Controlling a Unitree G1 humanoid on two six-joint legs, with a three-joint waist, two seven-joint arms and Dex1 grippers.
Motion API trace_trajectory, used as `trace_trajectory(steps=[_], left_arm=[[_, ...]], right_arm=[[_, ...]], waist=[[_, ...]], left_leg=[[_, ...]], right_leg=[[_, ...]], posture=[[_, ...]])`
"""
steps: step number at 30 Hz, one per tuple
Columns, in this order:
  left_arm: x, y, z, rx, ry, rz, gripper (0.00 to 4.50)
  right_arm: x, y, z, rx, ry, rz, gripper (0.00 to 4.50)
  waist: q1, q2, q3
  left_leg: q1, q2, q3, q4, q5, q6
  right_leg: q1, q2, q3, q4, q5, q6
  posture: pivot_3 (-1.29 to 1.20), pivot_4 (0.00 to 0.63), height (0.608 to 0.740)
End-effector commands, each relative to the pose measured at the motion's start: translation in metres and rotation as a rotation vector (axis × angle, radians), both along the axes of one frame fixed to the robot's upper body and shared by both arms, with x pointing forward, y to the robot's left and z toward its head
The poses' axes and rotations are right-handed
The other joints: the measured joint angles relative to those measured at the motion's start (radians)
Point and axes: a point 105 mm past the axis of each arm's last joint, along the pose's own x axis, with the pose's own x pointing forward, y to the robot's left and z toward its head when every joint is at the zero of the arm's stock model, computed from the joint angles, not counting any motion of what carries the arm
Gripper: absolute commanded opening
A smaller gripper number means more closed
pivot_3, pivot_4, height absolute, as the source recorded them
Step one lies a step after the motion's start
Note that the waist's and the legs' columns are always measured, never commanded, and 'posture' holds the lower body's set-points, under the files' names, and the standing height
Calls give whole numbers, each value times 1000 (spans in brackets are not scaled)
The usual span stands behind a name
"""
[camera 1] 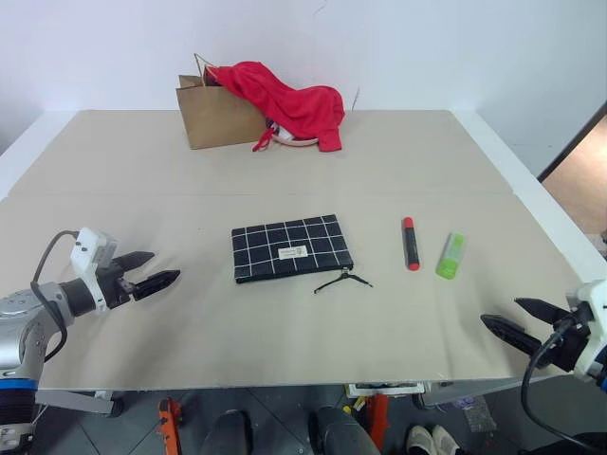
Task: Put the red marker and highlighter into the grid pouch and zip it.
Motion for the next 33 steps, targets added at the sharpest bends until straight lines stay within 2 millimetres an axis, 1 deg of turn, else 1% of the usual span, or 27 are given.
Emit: trace_trajectory(steps=[1, 4, 8, 10, 12, 14, 15, 17, 19, 20, 21, 24, 25, 26, 29, 31, 33], left_arm=[[0, -1, 25, -25, -45, -17, 4500], [-2, -14, 32, -37, -48, -69, 4500], [-4, -19, 31, -14, -41, -93, 4500], [-1, -19, 30, -3, -55, -91, 4500], [7, -22, 34, -5, -101, -92, 4500], [9, -27, 36, 13, -124, -132, 4500], [9, -29, 35, 41, -133, -153, 4500], [9, -30, 30, 162, -195, -196, 4500], [7, -31, 22, 291, -248, -251, 4500], [6, -32, 21, 329, -271, -273, 4500], [6, -33, 21, 357, -304, -289, 4500], [8, -39, 29, 430, -416, -324, 4500], [8, -39, 30, 461, -439, -337, 4500], [8, -39, 28, 491, -455, -349, 4500], [11, -41, 22, 563, -500, -380, 4500], [13, -45, 17, 587, -517, -404, 4500], [14, -51, 10, 619, -524, -448, 4500]], right_arm=[[3, 0, 17, -23, -62, 1, 4405], [10, 4, 17, -19, -72, 11, 4405], [12, 4, 18, -19, -79, 12, 4405], [14, 5, 19, -19, -83, 16, 4405], [17, 9, 22, -20, -89, 41, 4405], [20, 17, 26, -17, -97, 88, 4036], [21, 22, 29, -16, -101, 117, 3666], [26, 35, 36, -1, -115, 182, 3205], [31, 47, 43, 14, -131, 246, 2421], [33, 52, 45, 16, -135, 266, 2208], [36, 57, 47, 22, -139, 289, 1771], [45, 84, 52, 49, -144, 403, 660], [48, 93, 52, 56, -144, 438, 447], [50, 100, 53, 65, -144, 470, 39], [57, 134, 54, 82, -147, 610, 39], [69, 156, 54, 58, -163, 667, 39], [90, 174, 54, 1, -194, 662, 39]], waist=[[0, 0, 0], [0, 0, 0], [0, 0, 0], [0, 0, 0], [0, 0, 0], [1, 0, 0], [1, 0, 0], [-1, 1, 0], [-2, 1, 0], [-2, 1, 0], [-2, 1, 0], [1, 0, 0], [1, 1, 0], [1, 1, 0], [-1, 1, 0], [-1, 1, 0], [-4, 1, 0]], left_leg=[[0, 0, 0, 0, 0, 0], [0, 0, 0, 0, 0, 0], [0, 0, 0, 1, 0, 0], [0, 0, 0, 1, 0, 0], [0, 0, 0, 1, 0, 0], [0, 0, -1, 1, 0, 0], [0, 0, -1, 2, 0, 0], [1, 0, -1, 4, 0, 0], [3, 0, 1, 4, 0, 0], [4, 0, 1, 4, 0, 0], [4, 0, 1, 4, 0, 0], [4, 1, 0, 4, 0, 0], [4, 1, 0, 4, 0, 0], [4, 1, 0, 4, 0, 0], [4, 1, 0, 4, 0, 0], [3, 1, 0, 4, 0, 0], [3, 1, 0, 4, 0, 0]], right_leg=[[0, 0, 0, 0, 0, 0], [0, 0, 0, 0, 0, 0], [1, 0, 0, 0, 0, 0], [1, 0, 0, 0, 0, 0], [1, 0, 0, 0, 0, 0], [1, 1, 0, 0, 0, 0], [1, 1, -1, 0, 1, 0], [3, 1, -1, 0, 1, 0], [4, 0, 1, 0, 1, 1], [5, 1, 1, 0, 1, 0], [5, 1, 2, 0, 1, 0], [5, 1, 0, 0, 2, 0], [5, 1, 0, 0, 2, 0], [5, 1, 0, 0, 2, 0], [5, 1, 1, 0, 2, 0], [4, 1, 0, 0, 2, 0], [4, 1, 0, 0, 2, 0]], posture=[[0, 150, 740], [0, 150, 740], [0, 150, 740], [0, 150, 740], [0, 150, 740], [0, 150, 740], [0, 150, 740], [0, 150, 740], [0, 150, 740], [0, 150, 740], [0, 150, 740], [0, 150, 740], [0, 150, 740], [0, 150, 740], [0, 150, 740], [0, 150, 740], [0, 150, 740]])
